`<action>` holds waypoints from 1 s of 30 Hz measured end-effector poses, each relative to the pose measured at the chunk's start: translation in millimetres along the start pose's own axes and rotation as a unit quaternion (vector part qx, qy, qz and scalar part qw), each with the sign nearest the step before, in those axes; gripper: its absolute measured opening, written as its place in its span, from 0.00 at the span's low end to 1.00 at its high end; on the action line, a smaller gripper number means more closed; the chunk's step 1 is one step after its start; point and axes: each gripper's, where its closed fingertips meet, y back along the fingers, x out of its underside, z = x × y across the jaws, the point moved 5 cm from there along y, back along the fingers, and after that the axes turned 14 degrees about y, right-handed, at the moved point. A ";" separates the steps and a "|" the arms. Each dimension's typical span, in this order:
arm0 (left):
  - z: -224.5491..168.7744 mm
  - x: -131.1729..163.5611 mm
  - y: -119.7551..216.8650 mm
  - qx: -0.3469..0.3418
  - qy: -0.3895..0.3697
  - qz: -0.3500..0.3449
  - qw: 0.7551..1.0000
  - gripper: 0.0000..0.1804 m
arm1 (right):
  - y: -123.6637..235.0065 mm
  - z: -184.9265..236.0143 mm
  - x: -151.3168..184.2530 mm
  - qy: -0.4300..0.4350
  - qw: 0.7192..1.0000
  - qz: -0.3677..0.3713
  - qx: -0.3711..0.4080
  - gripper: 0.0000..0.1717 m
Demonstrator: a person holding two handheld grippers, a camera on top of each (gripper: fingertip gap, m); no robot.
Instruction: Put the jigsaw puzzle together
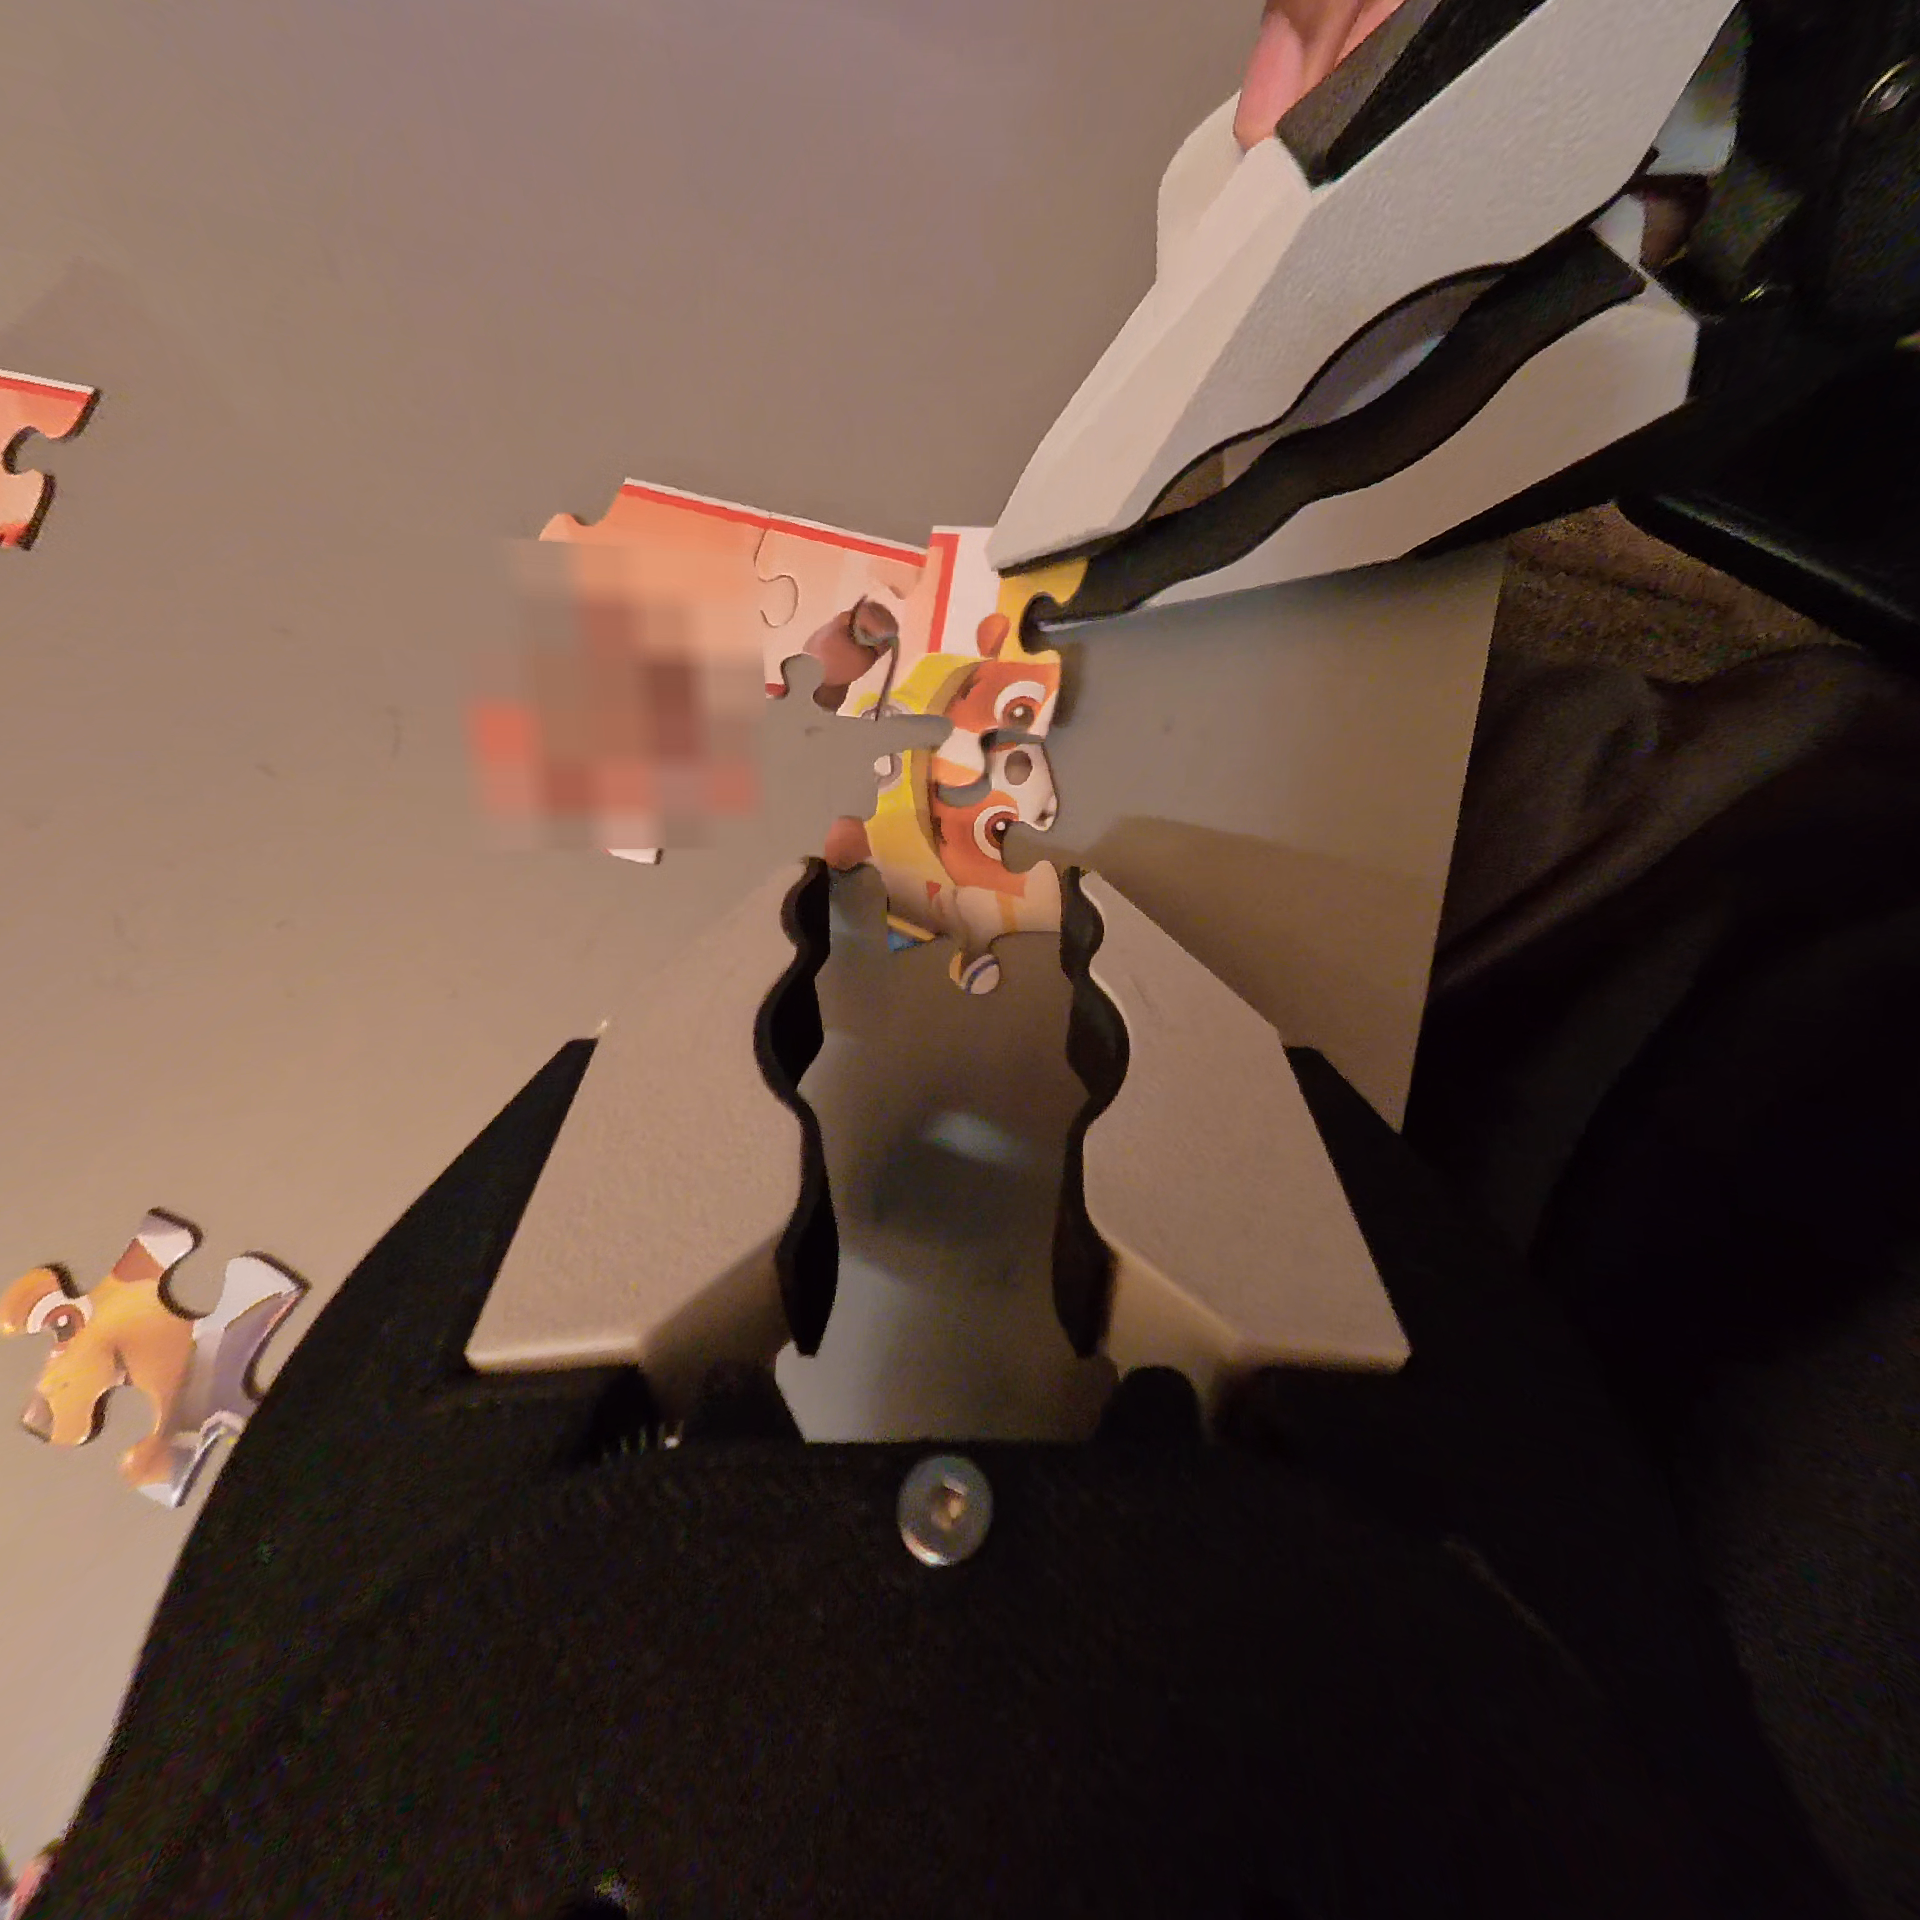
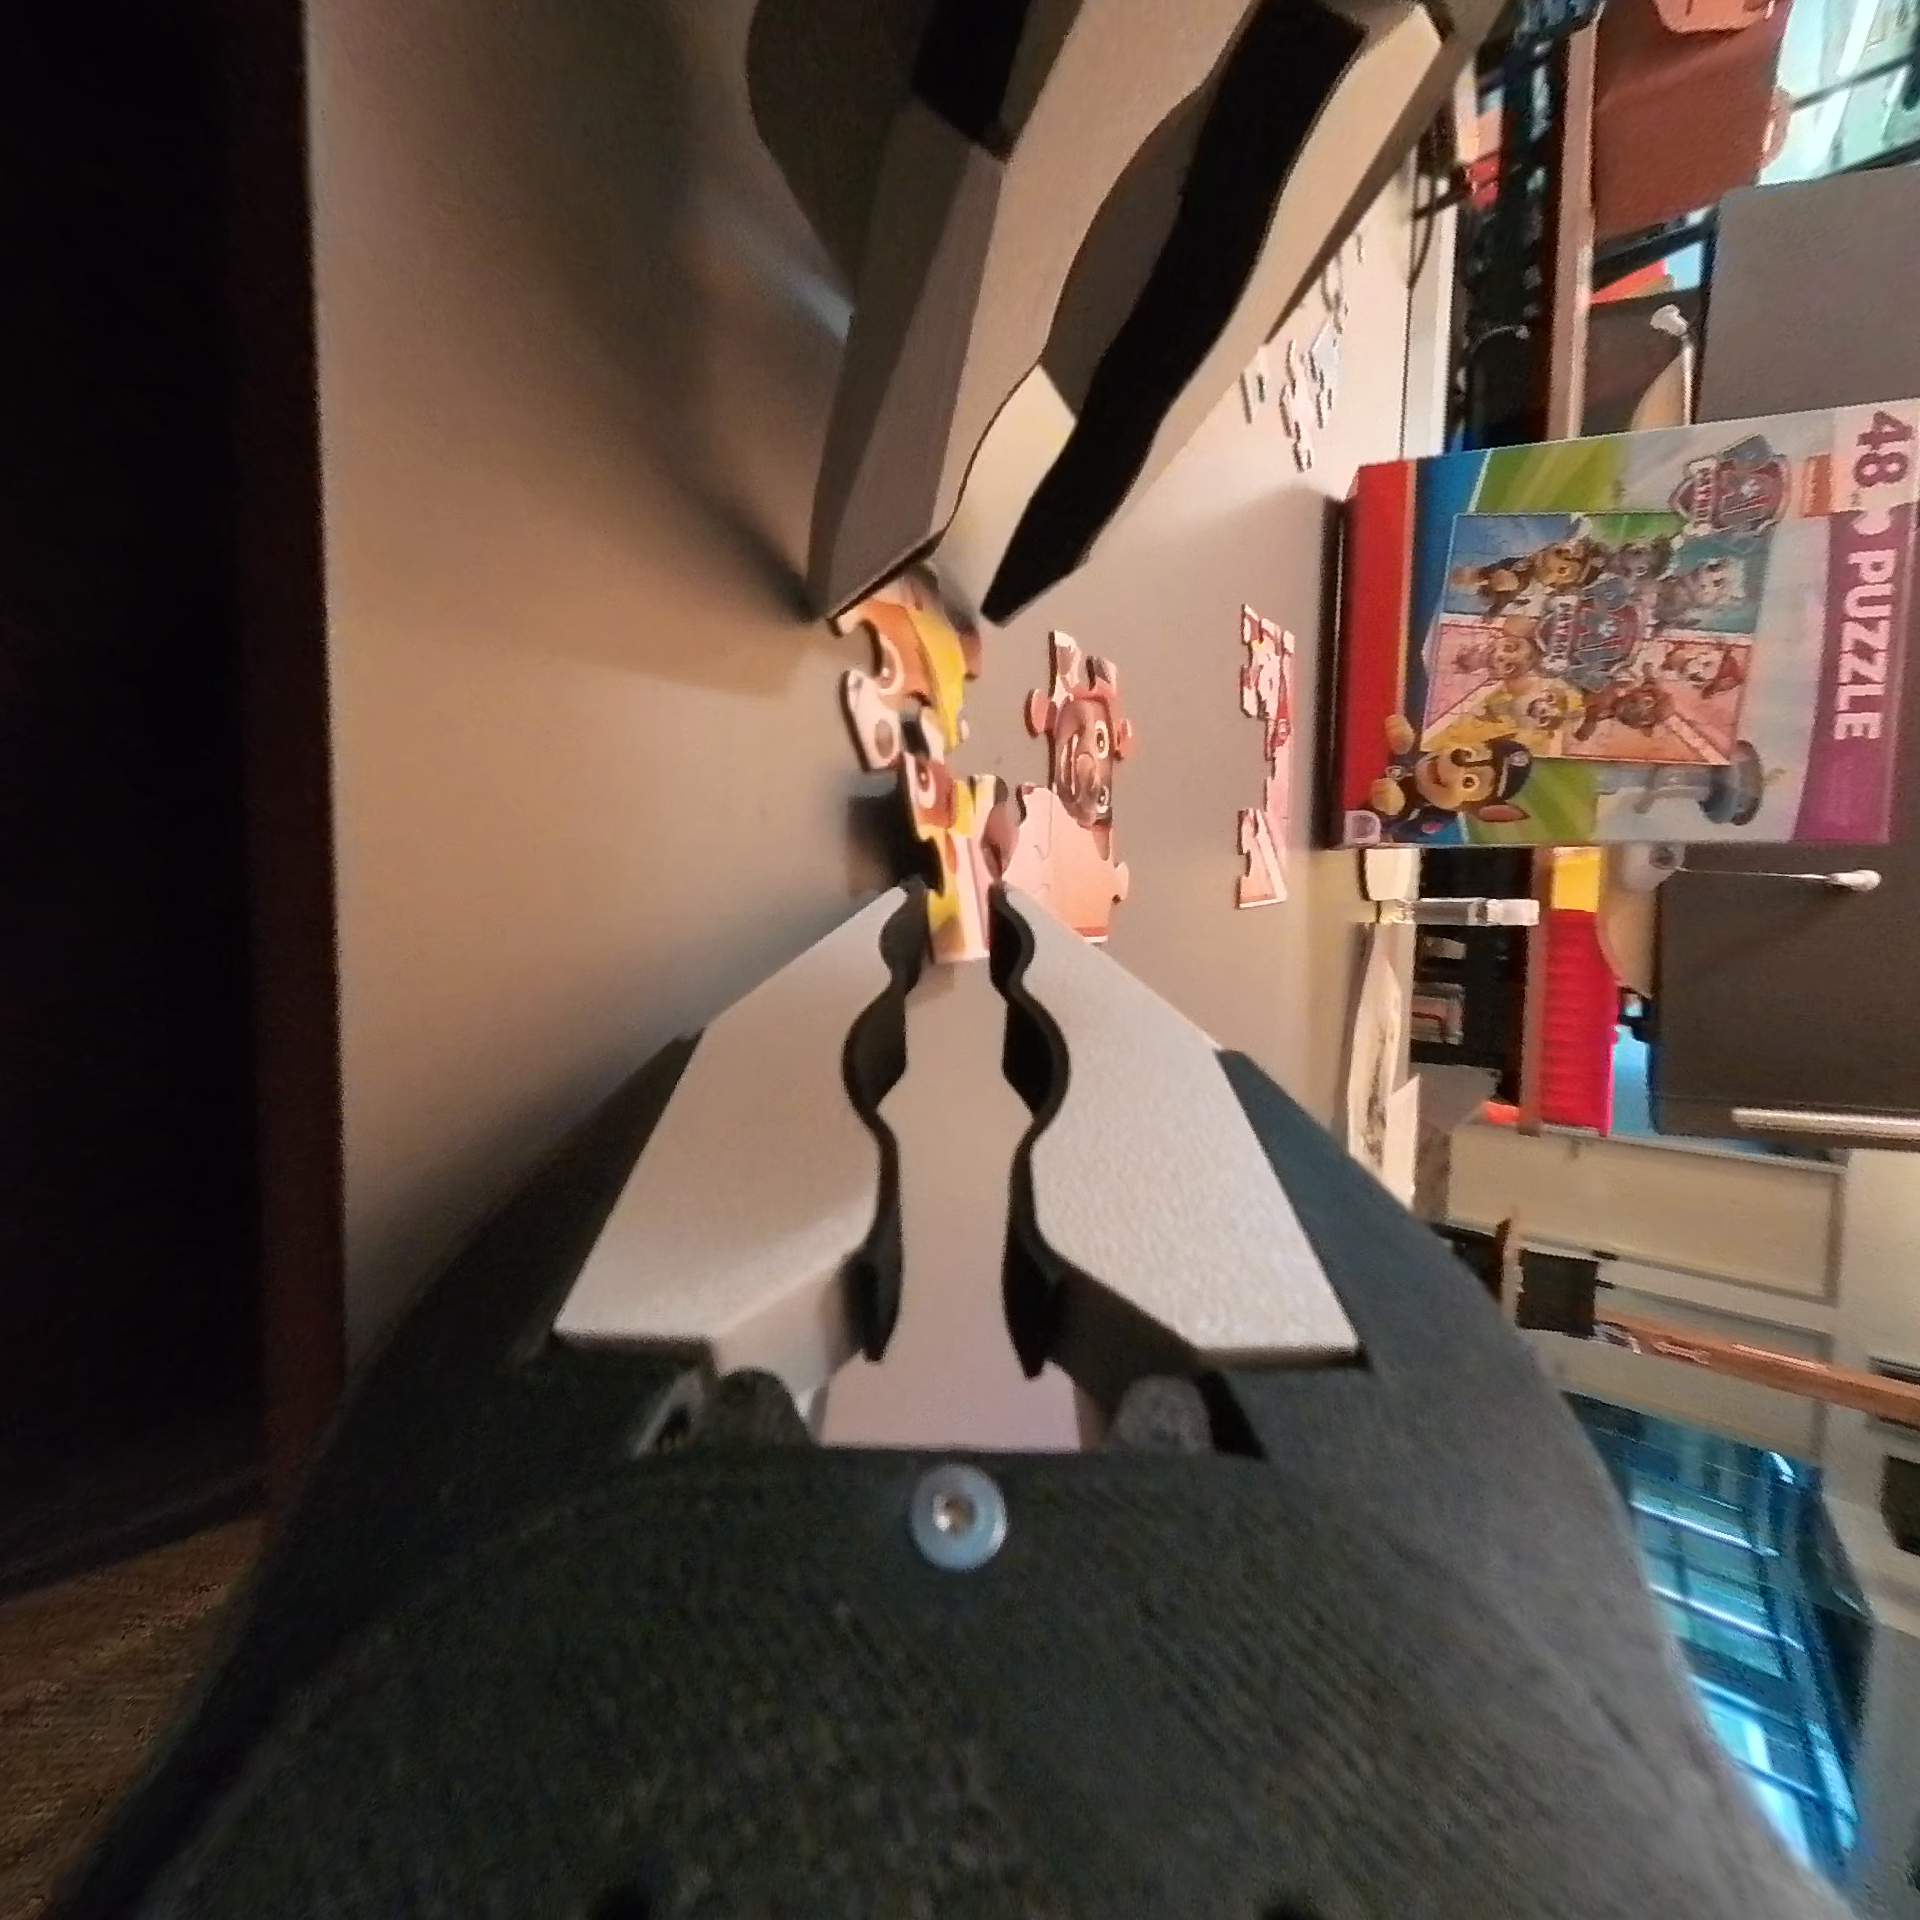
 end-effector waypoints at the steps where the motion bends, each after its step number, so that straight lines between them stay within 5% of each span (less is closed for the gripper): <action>1: 1.7 0.6 0.9 -0.002 0.001 0.000 1.000 0.23 | 0.5 0.1 -0.1 -0.006 1.000 -0.005 -0.005 0.07; 12: 12.7 4.8 7.1 -0.009 0.015 -0.002 1.000 0.23 | 2.4 -0.2 9.2 -0.112 0.993 -0.020 -0.043 0.09; 30: 9.0 2.5 3.7 0.017 0.008 -0.002 1.000 0.18 | -0.9 -0.8 3.5 -0.114 0.992 -0.025 -0.052 0.03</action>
